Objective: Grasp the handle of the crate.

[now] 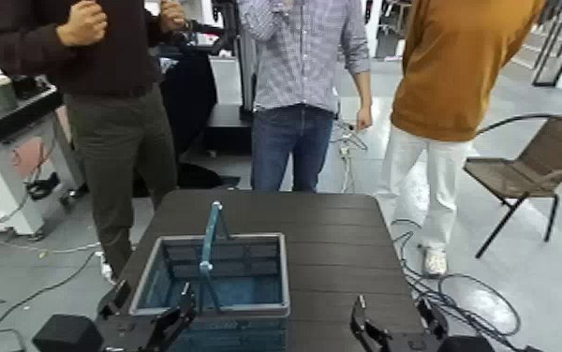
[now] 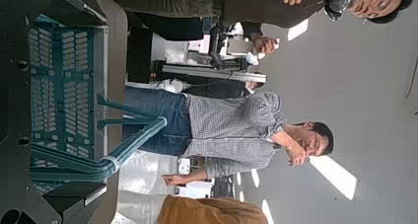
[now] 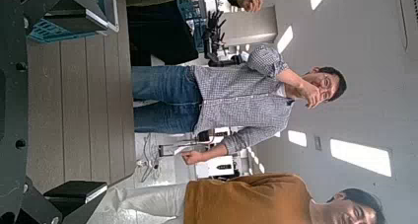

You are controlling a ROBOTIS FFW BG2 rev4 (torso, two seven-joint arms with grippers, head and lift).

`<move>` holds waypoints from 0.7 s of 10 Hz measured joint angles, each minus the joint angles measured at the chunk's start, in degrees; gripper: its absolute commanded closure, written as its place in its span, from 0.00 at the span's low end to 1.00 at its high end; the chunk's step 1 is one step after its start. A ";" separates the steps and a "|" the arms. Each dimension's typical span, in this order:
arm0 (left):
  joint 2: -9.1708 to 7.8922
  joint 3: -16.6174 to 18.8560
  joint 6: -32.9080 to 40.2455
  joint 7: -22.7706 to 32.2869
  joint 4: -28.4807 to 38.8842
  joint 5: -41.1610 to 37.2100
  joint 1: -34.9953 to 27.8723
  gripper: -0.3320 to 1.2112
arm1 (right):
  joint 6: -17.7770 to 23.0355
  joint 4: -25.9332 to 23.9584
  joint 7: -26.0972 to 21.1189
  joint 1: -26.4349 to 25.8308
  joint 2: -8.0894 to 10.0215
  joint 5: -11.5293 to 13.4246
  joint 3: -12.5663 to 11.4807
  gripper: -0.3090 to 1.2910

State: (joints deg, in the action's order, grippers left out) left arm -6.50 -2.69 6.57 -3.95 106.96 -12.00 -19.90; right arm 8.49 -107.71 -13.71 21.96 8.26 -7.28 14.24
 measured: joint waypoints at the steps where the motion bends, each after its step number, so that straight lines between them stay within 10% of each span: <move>1: -0.05 -0.10 -0.04 0.00 0.01 0.09 0.05 0.29 | 0.03 -0.06 0.00 0.00 0.00 0.12 0.01 0.29; 7: 0.23 1.12 0.84 -1.12 -0.85 -1.97 0.20 0.29 | 0.10 -0.24 -0.53 -0.05 0.07 1.28 0.16 0.29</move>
State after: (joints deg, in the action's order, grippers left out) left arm -6.27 -1.58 7.41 -5.08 106.11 -13.97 -19.70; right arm 8.59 -107.96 -14.24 21.91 8.34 -6.01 14.39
